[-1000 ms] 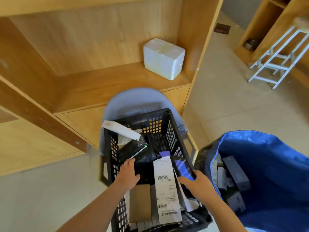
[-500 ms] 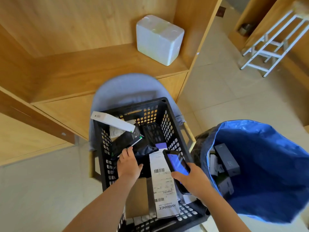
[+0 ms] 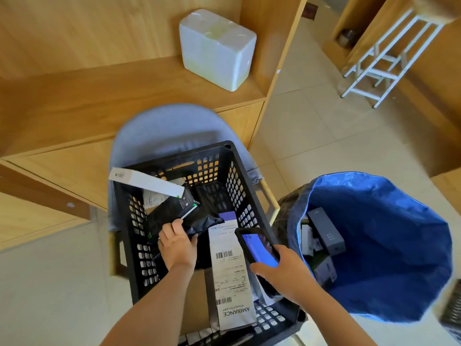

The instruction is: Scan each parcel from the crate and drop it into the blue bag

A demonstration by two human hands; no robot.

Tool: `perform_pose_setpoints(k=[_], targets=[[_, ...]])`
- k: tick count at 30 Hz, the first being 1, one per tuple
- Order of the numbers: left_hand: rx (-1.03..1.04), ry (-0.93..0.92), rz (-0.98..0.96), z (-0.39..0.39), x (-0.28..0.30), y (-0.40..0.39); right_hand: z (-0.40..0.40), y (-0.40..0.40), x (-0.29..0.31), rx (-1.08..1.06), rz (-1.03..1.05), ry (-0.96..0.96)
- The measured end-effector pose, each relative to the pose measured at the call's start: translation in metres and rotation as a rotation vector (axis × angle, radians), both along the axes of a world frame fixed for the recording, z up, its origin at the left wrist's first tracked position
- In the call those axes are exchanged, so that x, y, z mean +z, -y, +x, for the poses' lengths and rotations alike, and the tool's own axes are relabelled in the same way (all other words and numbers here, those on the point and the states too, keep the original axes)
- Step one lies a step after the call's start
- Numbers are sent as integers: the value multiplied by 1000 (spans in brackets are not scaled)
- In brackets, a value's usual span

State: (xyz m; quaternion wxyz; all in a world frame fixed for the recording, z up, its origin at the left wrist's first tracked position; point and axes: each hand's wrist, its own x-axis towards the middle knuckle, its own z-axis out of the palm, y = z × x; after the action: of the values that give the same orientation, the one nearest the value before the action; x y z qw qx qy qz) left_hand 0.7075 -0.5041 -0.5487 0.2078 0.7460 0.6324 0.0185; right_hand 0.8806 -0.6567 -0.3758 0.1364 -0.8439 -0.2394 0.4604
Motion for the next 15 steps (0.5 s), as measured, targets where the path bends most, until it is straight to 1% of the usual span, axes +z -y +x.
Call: perform_pose_setpoints(k=[3,4,7,9,11,15], targets=[[-41,53,0,-10,6,-5,3,3,2,8,16,9],[-62,52,-9,-14,10,-8,3,3,3,10,23,11],[-158,46,45,-28,18,-13,2,5,6,13,33,1],[-173,62,49,-33,25,-16,1,5,7,22,32,1],[-140,127,21,-36,34,-19,-1,6,9,21,35,-5],[-174,378,2,-42,60,-22,-5,9,16,24,55,-15]])
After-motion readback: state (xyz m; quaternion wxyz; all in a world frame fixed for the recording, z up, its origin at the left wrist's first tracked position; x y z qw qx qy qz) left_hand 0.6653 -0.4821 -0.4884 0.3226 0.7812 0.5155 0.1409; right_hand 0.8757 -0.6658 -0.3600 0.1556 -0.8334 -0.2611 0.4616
